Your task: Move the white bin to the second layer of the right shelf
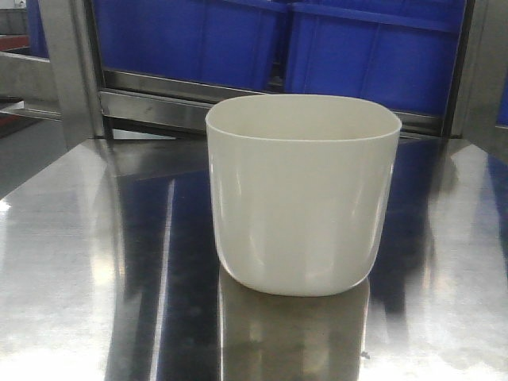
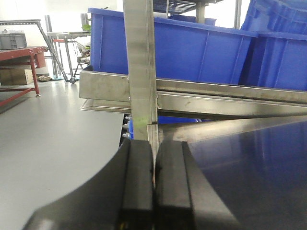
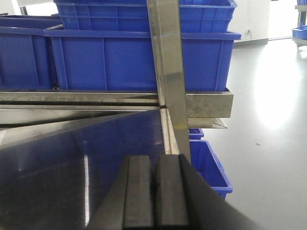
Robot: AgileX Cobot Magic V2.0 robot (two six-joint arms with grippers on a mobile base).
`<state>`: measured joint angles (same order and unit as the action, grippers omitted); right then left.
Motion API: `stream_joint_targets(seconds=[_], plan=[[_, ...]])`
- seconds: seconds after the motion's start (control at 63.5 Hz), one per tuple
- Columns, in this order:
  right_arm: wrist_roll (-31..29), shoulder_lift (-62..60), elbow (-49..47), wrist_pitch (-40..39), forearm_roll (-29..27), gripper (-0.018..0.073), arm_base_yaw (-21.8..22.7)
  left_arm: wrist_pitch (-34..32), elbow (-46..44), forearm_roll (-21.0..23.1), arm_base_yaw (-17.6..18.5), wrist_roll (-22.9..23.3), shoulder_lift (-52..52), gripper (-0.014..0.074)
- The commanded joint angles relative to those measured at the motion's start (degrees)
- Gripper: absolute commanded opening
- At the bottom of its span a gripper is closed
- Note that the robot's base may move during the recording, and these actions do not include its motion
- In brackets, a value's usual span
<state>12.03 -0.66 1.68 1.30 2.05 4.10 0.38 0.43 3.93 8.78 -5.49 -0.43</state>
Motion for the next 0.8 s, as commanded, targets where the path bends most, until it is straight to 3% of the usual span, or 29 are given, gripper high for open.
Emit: stream_joint_targets(seconds=[0.0, 0.787], plan=[[-0.03, -1.06, -0.88, -5.11, 0.44, 0.0056, 0.12, -4.99, 1.90, 0.29, 0.19, 0.43, -0.76, 0.0085], [-0.14, -1.06, -0.88, -5.05, 1.24, 0.0056, 0.12, -4.99, 1.90, 0.29, 0.19, 0.43, -0.76, 0.0085]])
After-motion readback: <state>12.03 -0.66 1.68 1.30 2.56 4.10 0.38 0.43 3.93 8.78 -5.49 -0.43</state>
